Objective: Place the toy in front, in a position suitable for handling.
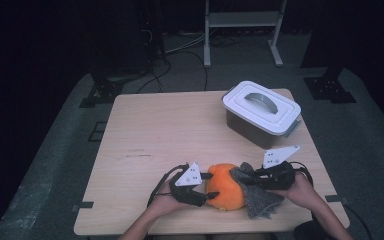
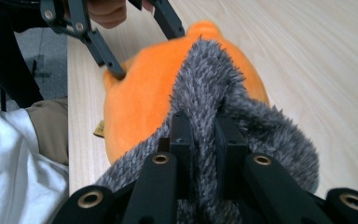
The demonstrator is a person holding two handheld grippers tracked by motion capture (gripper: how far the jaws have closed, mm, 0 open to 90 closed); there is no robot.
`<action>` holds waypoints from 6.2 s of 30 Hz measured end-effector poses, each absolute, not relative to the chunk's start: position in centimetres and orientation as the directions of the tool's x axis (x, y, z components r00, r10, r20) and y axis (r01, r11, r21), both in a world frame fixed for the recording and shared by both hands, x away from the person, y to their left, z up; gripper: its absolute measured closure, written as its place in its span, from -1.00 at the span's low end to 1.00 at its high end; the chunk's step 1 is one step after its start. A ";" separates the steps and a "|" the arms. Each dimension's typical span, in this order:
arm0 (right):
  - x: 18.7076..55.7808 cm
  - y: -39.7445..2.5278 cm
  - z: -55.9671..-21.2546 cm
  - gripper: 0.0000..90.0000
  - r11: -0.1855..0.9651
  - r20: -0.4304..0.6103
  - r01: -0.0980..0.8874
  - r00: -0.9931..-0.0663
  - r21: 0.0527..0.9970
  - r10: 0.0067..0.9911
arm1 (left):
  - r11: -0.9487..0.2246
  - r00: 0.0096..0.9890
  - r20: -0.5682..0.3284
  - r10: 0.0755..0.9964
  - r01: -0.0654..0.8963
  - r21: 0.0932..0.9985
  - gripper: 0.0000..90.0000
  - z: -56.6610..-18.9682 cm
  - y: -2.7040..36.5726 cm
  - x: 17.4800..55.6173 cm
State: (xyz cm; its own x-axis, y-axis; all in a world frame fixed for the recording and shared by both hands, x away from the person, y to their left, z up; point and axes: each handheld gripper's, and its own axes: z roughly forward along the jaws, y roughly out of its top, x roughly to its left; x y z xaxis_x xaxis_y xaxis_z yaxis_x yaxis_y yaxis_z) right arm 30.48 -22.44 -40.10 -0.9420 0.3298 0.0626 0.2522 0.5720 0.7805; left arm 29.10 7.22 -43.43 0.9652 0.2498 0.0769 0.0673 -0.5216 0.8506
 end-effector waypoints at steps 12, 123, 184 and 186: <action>31.0 -20.0 -40.8 0.77 0.562 0.069 0.235 -0.951 0.793 0.301 | -0.463 0.952 0.065 0.300 0.085 0.882 -0.51 -42.2 7.6 28.8; 30.1 -18.0 -37.4 0.76 0.510 -0.057 0.097 -0.959 0.855 0.277 | -0.511 0.921 0.193 0.337 0.007 0.859 -0.01 -41.8 7.9 29.5; 32.1 -19.6 -41.3 0.75 0.378 0.111 0.241 -0.936 0.894 0.333 | -0.459 0.943 0.062 0.326 0.101 0.883 -0.09 -42.1 10.9 30.5; 32.1 -19.6 -41.8 0.75 0.384 0.124 0.249 -0.939 0.889 0.321 | -0.437 0.942 0.003 0.337 0.154 0.886 -0.32 -42.0 11.2 30.9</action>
State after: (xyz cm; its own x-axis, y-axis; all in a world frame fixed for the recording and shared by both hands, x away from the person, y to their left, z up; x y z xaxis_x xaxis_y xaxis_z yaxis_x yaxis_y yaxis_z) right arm 32.11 -19.60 -41.83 -0.9390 0.3208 0.1240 0.2487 0.3842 0.8891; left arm 30.86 11.21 -42.01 0.9415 0.3370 0.0029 0.1538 -0.4373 0.8861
